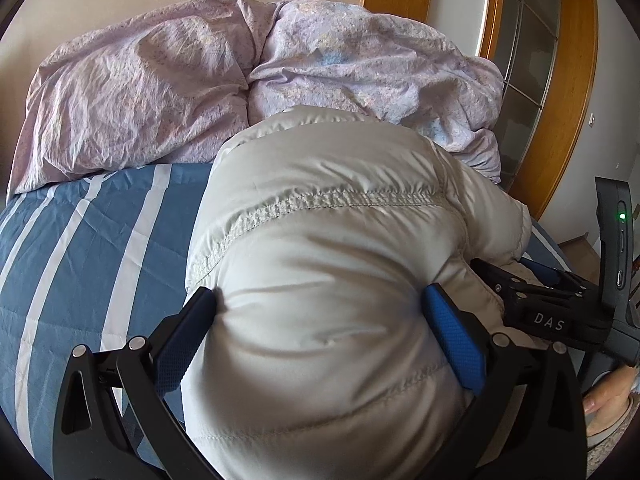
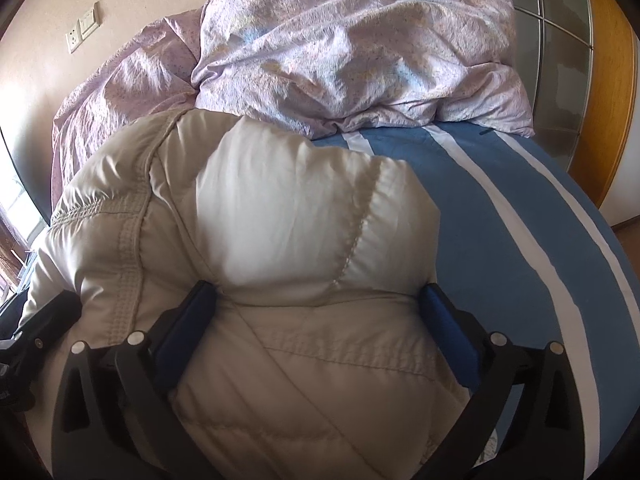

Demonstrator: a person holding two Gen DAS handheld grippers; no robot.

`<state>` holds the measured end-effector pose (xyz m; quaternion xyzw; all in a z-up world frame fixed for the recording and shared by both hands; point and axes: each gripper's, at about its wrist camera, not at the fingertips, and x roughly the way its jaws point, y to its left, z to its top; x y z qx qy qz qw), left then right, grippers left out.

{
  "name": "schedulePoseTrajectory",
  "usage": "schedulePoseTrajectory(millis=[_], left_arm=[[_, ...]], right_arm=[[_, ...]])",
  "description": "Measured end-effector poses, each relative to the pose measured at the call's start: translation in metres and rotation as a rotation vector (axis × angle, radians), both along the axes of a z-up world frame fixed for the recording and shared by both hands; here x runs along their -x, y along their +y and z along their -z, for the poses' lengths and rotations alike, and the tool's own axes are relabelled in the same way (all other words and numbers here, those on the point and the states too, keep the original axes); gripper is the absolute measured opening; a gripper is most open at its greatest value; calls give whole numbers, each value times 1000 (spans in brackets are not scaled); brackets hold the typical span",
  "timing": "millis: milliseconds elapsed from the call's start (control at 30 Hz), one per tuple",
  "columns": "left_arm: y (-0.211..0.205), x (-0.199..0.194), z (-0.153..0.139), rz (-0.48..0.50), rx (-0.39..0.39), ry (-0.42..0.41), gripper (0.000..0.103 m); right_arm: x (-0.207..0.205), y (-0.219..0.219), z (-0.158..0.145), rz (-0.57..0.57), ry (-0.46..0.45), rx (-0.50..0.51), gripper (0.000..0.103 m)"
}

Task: Fold large clothes
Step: 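Smooth the jacket bundle with both open grippers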

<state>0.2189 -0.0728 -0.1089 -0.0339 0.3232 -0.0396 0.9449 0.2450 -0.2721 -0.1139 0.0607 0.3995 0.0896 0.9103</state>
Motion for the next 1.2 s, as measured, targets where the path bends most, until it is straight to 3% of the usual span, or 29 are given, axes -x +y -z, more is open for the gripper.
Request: schedulePoseTrajectory(millis=[167,333,533,633,867,1200], left_arm=[[0,0,0,1,-7,0,102],[4,1,-15,28,-19,50,102],[7,-8,-29,43,-61,32,102],[11,-18,-20,55,-1,66,102],[7,-20,-8,34,-21,52,102],[7,-17,7,-5,-37,12,102]], right_arm=[[-1,-2,5,5,-2,-18,101],[12,-7,-6,35,5,-30,101],[31,-21,-6,25,48,-140,101],[26,-22,2,17,86,-172,101],[26,-19,13,9,83,-185,101],[28,-9,15,38,48,-103,101]])
